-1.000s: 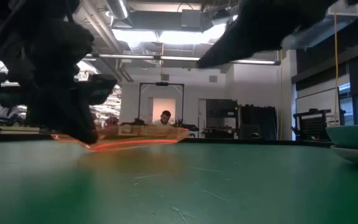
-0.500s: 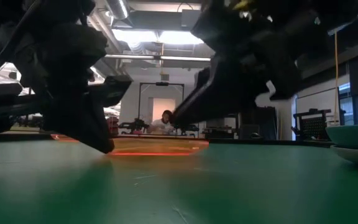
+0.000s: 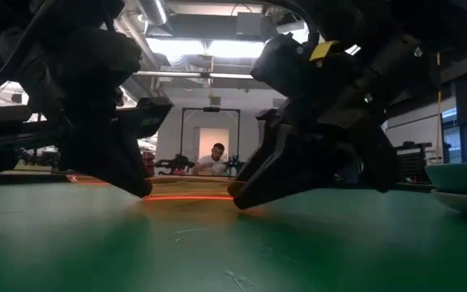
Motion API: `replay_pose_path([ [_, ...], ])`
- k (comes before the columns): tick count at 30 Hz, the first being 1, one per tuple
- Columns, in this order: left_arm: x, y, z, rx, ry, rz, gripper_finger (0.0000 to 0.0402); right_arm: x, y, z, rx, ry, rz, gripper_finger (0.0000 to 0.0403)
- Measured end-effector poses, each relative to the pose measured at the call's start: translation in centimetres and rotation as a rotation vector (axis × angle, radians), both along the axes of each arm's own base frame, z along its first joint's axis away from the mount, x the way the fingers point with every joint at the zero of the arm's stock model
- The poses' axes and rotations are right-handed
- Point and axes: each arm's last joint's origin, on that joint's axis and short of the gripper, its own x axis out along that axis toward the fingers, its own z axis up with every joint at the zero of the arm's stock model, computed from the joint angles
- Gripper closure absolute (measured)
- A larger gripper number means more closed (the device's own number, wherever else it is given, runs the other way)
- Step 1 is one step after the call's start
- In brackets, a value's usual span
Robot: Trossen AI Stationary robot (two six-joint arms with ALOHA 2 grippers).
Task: Stack plastic plates
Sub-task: Stack the bottom light orange plate on top of the light red plate
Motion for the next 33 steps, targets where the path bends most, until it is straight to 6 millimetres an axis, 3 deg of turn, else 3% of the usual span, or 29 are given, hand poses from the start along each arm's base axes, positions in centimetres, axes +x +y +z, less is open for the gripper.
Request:
replay_pose_path([
  [11,0.0,0.0,0.0,-0.050,0.003,0.040,0.0392,0.3,0.1,0.3,-0.053,-0.010,0.026,0.0395],
  [19,0.0,0.4,0.1,-0.139,0.023,0.143,0.0319,0.2,0.0,0.9,-0.062,-0.016,0.011,0.0393],
  [22,-0.7,0.3,1.4,-0.145,0.035,0.147,0.0304,-0.3,0.3,2.8,-0.055,-0.009,0.013,0.0400],
  [27,-2.4,0.4,3.9,-0.136,0.055,0.152,0.0301,-1.5,1.1,7.6,-0.105,0.045,-0.015,0.0400],
  [33,-4.0,-0.1,5.9,-0.186,0.039,0.144,0.0301,-3.9,1.5,13.8,-0.029,0.173,-0.110,0.0398],
])
